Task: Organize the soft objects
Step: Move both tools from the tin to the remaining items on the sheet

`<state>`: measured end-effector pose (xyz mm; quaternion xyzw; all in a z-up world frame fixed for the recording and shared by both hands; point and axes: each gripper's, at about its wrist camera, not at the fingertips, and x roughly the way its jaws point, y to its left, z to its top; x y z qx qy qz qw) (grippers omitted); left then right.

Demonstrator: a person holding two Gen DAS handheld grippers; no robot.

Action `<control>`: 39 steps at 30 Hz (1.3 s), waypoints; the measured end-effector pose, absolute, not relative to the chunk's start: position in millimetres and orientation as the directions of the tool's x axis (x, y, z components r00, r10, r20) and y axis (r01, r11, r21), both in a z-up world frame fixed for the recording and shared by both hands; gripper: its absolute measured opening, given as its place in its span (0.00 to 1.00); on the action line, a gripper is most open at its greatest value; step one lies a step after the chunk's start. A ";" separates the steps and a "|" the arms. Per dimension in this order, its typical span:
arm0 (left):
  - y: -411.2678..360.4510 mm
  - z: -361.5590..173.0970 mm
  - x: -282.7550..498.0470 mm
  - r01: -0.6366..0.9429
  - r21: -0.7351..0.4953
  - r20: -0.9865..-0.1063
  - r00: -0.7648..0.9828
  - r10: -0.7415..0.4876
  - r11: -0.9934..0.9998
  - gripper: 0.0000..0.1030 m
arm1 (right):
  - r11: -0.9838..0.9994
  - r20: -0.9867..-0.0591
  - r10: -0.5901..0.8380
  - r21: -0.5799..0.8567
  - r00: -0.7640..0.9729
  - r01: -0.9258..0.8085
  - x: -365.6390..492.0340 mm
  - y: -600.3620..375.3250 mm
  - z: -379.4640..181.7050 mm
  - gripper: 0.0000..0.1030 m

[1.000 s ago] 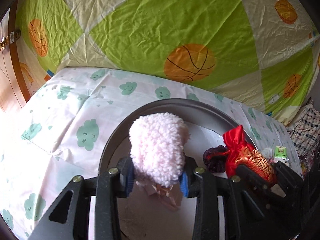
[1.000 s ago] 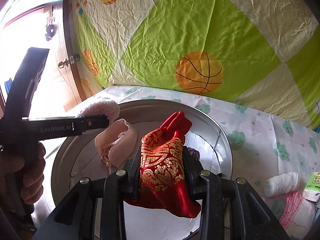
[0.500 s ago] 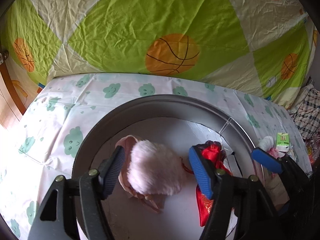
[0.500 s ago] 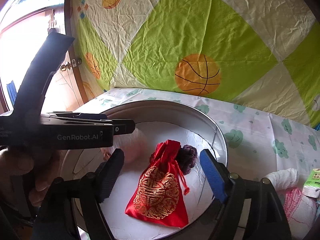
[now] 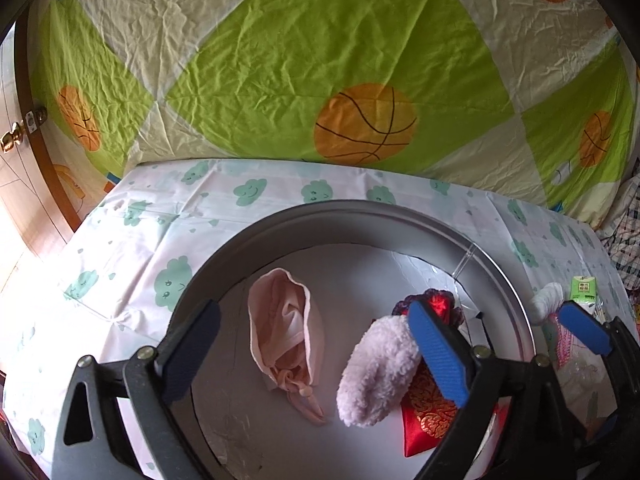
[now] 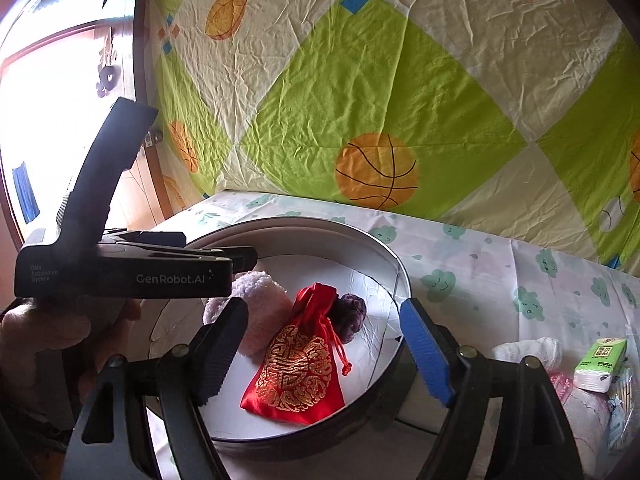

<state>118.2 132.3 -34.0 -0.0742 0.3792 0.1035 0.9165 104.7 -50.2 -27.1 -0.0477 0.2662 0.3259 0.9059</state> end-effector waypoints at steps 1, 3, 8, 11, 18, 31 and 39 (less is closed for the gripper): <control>132.1 -33.8 117.1 -0.251 -0.060 -0.707 0.694 0.136 0.966 0.94 | 0.786 -0.510 0.563 0.087 0.650 -0.613 104.3 -52.6 -25.8 0.78; 130.4 -33.2 113.9 -0.269 -0.058 -0.701 0.697 0.153 0.961 0.94 | 0.789 -0.506 0.561 0.089 0.655 -0.607 103.8 -57.0 -24.6 0.78; 111.1 -28.2 102.2 -0.259 -0.042 -0.660 0.732 0.168 0.965 0.95 | 0.803 -0.498 0.549 0.094 0.671 -0.588 101.7 -72.2 -24.6 0.78; 93.4 -25.3 95.4 -0.241 -0.024 -0.632 0.756 0.172 0.970 0.96 | 0.818 -0.494 0.532 0.092 0.687 -0.567 99.4 -90.1 -25.3 0.78; 46.2 -23.0 84.6 -0.185 0.009 -0.589 0.793 0.155 0.983 0.96 | 0.871 -0.499 0.452 0.067 0.739 -0.487 98.4 -150.1 -29.8 0.78; -56.4 -49.6 82.4 0.021 0.032 -0.630 0.776 0.004 0.999 0.96 | 0.967 -0.522 0.254 0.126 0.814 -0.220 112.9 -271.2 -47.0 0.78; -101.5 -64.4 80.8 0.128 0.055 -0.655 0.753 -0.061 0.990 0.97 | 0.974 -0.521 0.221 0.153 0.825 -0.164 111.8 -295.9 -56.0 0.78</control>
